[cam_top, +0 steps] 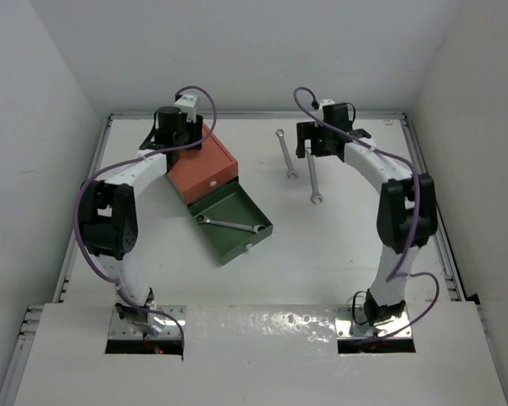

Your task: Sort the tools into containers

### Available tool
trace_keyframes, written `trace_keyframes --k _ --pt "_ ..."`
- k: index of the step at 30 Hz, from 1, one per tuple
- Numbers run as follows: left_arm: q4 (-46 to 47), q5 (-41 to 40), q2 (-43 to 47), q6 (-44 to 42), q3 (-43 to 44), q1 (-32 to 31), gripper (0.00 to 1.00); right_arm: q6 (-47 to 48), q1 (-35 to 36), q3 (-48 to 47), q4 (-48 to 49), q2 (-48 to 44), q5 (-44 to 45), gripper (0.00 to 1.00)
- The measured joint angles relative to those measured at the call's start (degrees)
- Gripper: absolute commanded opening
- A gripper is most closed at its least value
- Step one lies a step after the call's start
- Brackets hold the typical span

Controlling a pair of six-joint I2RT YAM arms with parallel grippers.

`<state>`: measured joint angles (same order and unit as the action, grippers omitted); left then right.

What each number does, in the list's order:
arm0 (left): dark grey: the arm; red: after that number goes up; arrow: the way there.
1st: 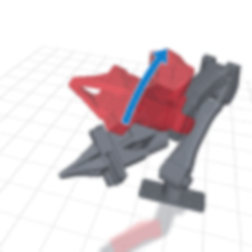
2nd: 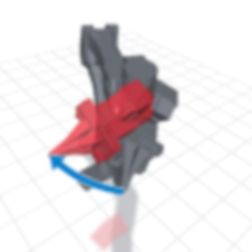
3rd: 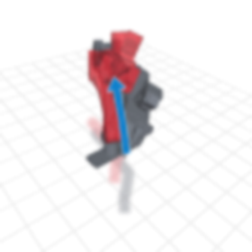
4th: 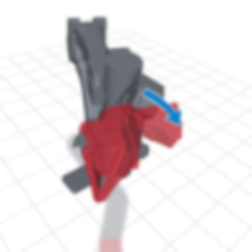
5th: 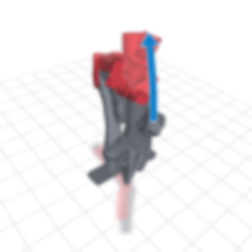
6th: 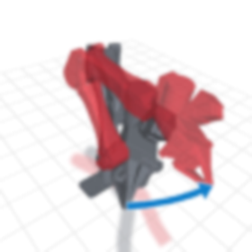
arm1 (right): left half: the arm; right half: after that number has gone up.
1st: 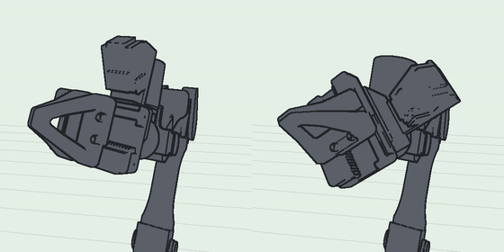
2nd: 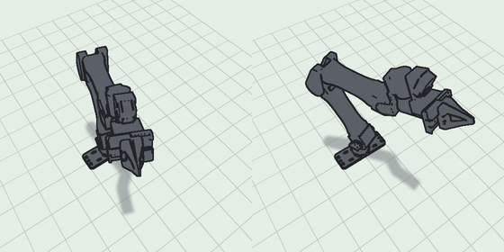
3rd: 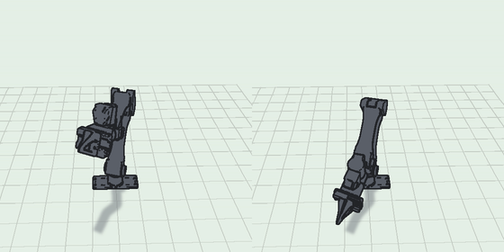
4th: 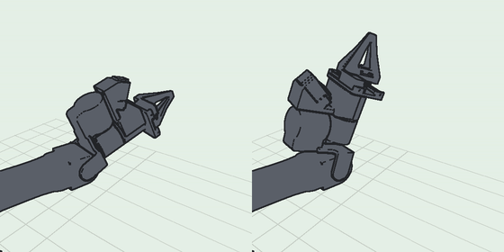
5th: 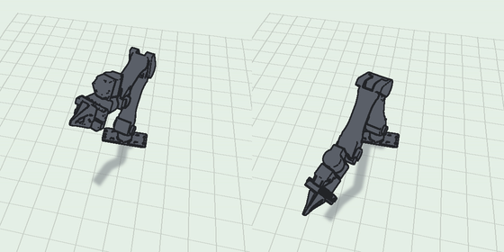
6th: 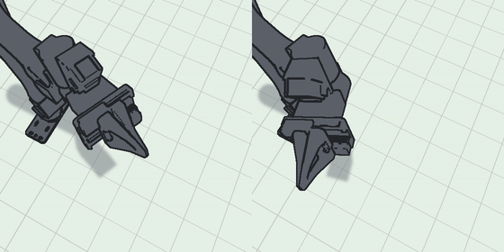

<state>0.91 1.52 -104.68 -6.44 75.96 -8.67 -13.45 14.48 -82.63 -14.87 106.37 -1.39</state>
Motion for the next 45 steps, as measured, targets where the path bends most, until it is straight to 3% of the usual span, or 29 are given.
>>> trace_keyframes --k 10,13,17,18,25,31,45 --pt "0.0 -0.2 0.0 -0.2 0.0 0.0 0.47 3.9 -2.4 -9.6 -12.9 20.3 3.5 0.83" --pt "0.0 -0.2 0.0 -0.2 0.0 0.0 0.47 4.4 -2.1 -12.2 -14.4 21.5 5.6 0.74" --pt "0.0 -0.2 0.0 -0.2 0.0 0.0 0.47 4.8 -2.0 -13.3 -15.3 22.8 6.6 0.19" --pt "0.0 -0.2 0.0 -0.2 0.0 0.0 0.47 4.7 -2.0 -13.4 -15.5 22.8 6.5 0.00" --pt "0.0 -0.2 0.0 -0.3 0.0 0.0 0.47 5.1 -2.0 -10.7 -13.0 21.2 8.4 0.00" --pt "0.0 -0.2 0.0 -0.2 0.1 0.0 0.47 6.7 -2.2 3.4 -7.6 10.7 7.3 0.00" --pt "-0.1 -0.2 0.0 -0.3 0.1 0.0 0.47 6.4 -2.7 13.2 3.2 -1.8 1.8 0.00"
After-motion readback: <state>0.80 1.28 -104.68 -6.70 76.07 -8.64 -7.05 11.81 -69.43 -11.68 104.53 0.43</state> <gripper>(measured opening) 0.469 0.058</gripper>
